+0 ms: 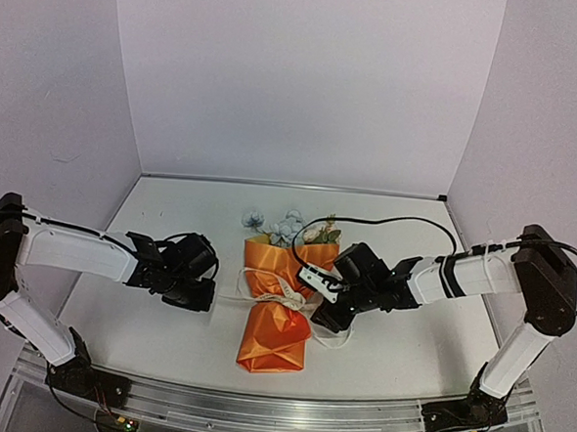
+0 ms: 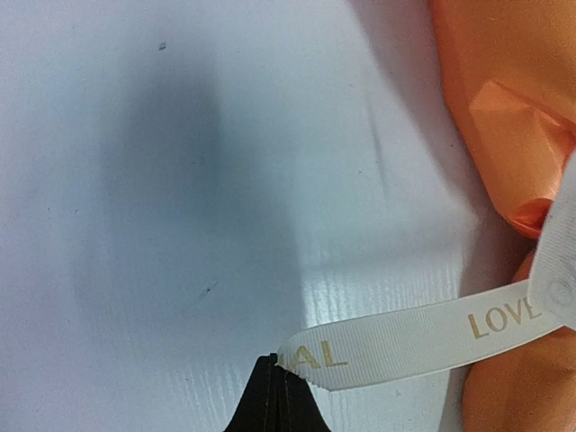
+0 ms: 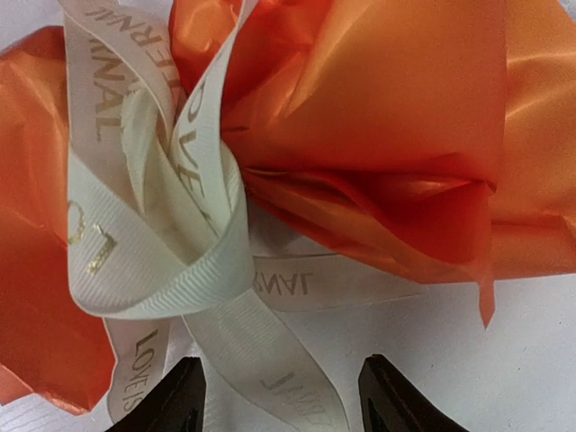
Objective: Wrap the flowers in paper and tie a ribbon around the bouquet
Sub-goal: Adjust the half-tied ribbon on the folded bouquet.
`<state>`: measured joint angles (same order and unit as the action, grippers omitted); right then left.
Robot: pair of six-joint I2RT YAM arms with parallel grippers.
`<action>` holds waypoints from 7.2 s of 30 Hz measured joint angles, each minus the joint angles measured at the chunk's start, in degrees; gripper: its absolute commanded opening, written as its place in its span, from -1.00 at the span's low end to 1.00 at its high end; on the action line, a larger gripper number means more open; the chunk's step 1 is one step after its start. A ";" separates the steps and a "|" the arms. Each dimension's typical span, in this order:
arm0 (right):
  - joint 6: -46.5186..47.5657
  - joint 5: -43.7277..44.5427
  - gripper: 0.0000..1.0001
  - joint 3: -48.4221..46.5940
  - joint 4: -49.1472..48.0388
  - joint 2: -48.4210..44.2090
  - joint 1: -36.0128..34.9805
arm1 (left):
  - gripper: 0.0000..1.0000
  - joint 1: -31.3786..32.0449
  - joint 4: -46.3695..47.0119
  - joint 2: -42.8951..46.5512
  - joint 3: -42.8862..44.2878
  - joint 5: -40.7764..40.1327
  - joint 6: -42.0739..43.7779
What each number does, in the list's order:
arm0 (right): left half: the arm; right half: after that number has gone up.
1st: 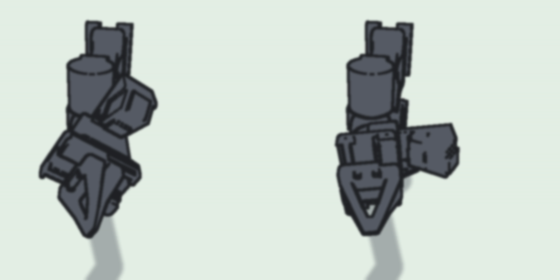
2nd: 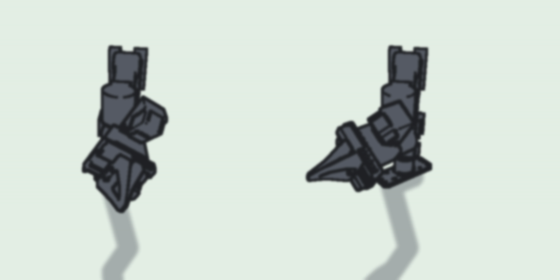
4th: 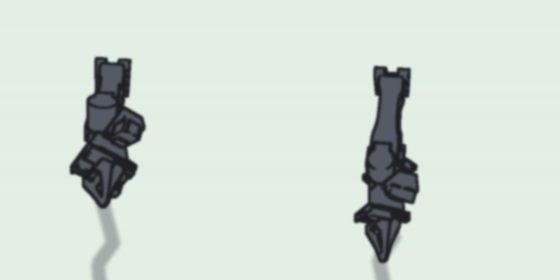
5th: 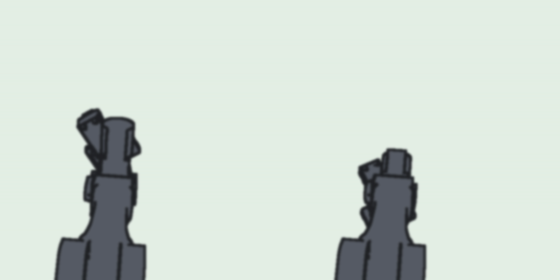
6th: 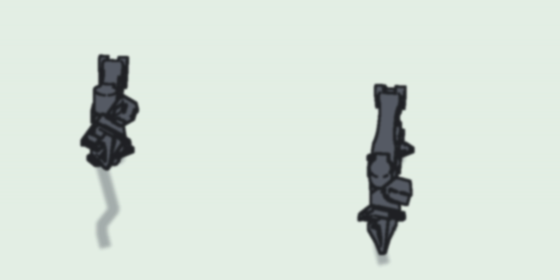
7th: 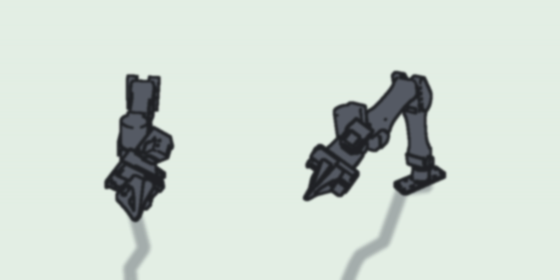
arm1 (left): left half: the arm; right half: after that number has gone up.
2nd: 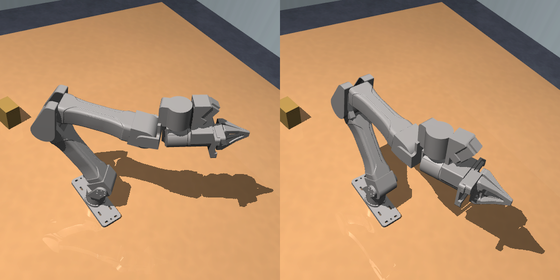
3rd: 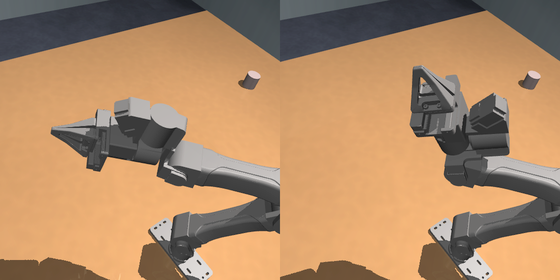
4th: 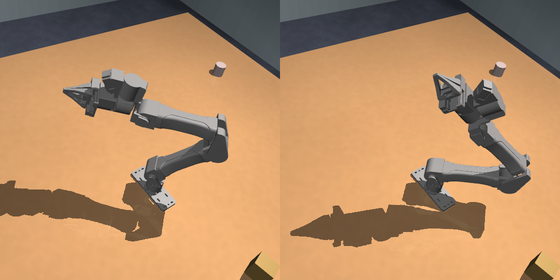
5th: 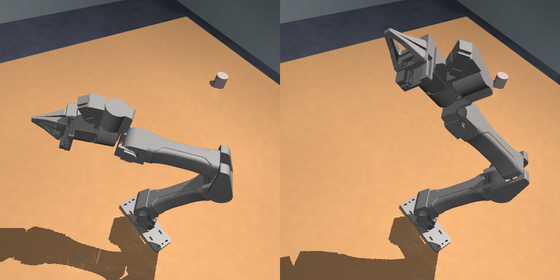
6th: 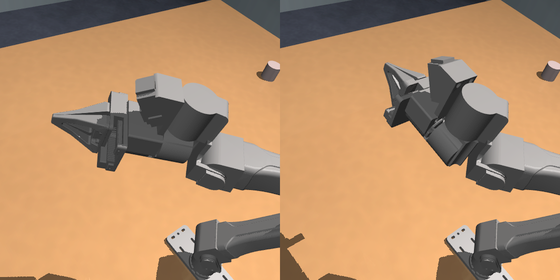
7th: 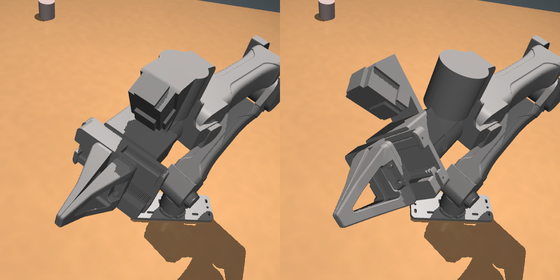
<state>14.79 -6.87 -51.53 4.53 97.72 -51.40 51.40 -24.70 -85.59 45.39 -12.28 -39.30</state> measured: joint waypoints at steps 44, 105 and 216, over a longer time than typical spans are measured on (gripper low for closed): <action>-6.37 3.52 -1.00 0.54 -0.52 0.08 -3.00 | -0.13 -1.44 23.09 -0.85 -0.92 19.75 -6.22; -6.81 19.81 -1.00 -2.07 11.82 -1.43 -6.49 | -1.00 -2.21 14.92 -1.50 1.23 3.92 16.75; 4.26 -3.74 -1.00 2.40 -0.23 -2.87 1.75 | -0.83 -2.58 17.26 -2.98 0.04 -7.49 44.99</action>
<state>19.04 -10.61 -49.13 4.30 94.85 -49.66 48.82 -7.44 -88.58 45.43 -19.77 5.69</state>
